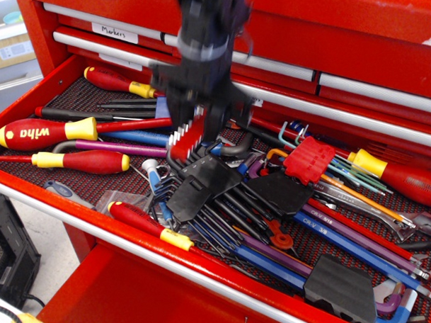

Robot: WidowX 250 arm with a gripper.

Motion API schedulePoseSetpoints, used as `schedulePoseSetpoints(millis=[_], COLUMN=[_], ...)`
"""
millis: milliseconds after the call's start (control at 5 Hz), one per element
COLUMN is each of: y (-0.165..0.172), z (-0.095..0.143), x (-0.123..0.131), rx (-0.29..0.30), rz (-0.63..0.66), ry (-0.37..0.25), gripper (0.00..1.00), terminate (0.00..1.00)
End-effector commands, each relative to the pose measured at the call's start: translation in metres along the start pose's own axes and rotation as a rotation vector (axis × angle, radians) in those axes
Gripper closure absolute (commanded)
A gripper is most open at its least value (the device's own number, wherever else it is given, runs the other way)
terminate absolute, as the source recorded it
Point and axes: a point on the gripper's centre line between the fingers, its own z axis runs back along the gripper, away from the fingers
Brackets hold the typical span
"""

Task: Pick up bit holder

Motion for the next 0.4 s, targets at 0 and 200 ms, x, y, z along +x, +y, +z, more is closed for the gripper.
schedulePoseSetpoints(millis=[0,200], y=[-0.008,-0.015], z=[0.101,0.113], x=[0.023,0.024], rx=[0.166,0.191], rz=[0.072,0.041], ry=[-0.094,-0.112], gripper=[1.00,1.00], terminate=[0.00,1.00])
